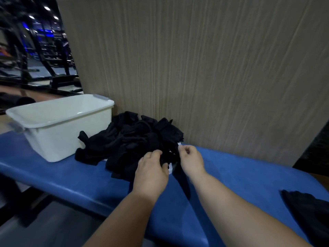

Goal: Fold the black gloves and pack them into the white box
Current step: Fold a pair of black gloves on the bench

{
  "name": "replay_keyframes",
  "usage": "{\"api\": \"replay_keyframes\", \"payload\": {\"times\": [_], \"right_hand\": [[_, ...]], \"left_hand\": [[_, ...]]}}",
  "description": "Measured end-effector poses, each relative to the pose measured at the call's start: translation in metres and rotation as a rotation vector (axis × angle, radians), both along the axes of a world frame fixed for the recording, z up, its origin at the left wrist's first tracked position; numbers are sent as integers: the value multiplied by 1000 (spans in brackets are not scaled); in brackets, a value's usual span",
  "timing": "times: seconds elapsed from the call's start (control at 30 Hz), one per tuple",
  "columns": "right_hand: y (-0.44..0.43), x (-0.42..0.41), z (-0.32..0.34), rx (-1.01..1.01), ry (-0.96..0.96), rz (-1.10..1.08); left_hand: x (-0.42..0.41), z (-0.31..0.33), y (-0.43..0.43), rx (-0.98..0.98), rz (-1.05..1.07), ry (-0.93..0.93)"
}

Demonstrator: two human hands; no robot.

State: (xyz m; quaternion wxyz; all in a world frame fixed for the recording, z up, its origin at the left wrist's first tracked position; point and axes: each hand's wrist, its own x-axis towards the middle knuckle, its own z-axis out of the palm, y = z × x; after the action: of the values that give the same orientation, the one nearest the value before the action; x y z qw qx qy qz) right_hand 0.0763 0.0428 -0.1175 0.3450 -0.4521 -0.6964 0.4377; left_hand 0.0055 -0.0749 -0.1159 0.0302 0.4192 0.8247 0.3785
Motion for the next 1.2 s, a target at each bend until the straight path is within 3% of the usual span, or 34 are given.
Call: {"api": "replay_keyframes", "payload": {"times": [0.3, 0.4, 0.67, 0.8, 0.93, 1.1, 1.2], "right_hand": [[28, -41, 15, -291, -38, -41], [33, -47, 18, -304, -85, -38], [19, -11, 26, -345, 459, -63], [9, 26, 30, -320, 564, -88], [-8, 72, 26, -324, 610, -84], [-28, 132, 18, -324, 614, -40], [-34, 166, 11, -318, 590, 24]], "left_hand": [[-9, 4, 13, 50, -16, -138], [-9, 5, 15, 52, -21, -155], [0, 9, 21, 52, -73, -248], [19, 13, 26, 67, -142, -344], [41, 14, 35, 84, -148, -607], [77, 15, 38, 114, -261, -1142], [96, 20, 36, 112, -276, -1296]]}}
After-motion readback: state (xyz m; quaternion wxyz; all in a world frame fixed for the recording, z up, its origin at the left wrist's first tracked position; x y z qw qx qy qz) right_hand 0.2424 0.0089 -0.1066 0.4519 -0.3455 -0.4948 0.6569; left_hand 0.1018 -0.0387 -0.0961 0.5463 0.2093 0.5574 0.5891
